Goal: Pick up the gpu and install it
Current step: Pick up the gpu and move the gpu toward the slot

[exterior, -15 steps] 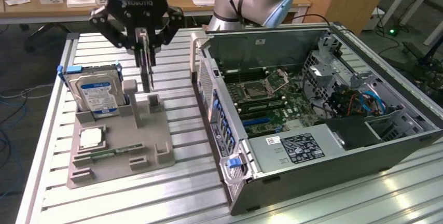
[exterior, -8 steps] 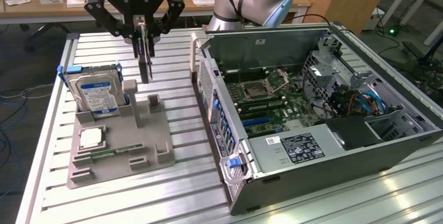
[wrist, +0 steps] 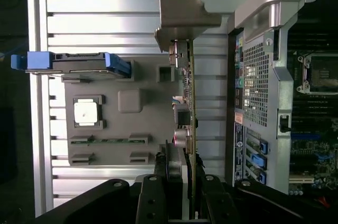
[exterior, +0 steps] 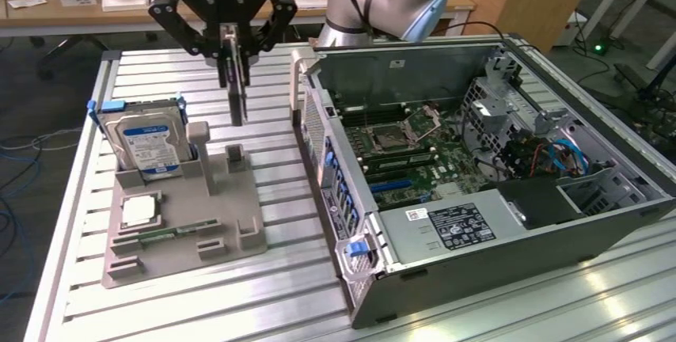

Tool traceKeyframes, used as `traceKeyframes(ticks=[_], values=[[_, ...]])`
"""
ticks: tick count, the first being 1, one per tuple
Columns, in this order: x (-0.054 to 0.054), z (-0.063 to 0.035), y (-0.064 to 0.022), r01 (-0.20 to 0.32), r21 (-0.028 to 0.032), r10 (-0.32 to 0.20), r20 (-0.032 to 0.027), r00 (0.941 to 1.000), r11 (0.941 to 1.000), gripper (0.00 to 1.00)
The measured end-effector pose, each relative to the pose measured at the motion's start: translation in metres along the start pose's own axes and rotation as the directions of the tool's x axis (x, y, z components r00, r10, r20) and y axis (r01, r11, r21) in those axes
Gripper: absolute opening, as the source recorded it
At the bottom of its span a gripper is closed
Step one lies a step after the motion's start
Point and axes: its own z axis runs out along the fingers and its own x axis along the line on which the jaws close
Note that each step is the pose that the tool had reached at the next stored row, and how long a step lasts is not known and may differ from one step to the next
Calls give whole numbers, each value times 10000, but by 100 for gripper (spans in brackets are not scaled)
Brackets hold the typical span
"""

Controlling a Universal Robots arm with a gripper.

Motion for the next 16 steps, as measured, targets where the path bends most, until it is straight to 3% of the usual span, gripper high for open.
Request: traceKeyframes(ticks=[11, 16], values=[[-317, 10, 7, -1, 1, 1, -1, 10000, 10000, 28], [-444, 24, 10, 0, 34, 0, 0, 10000, 10000, 28]])
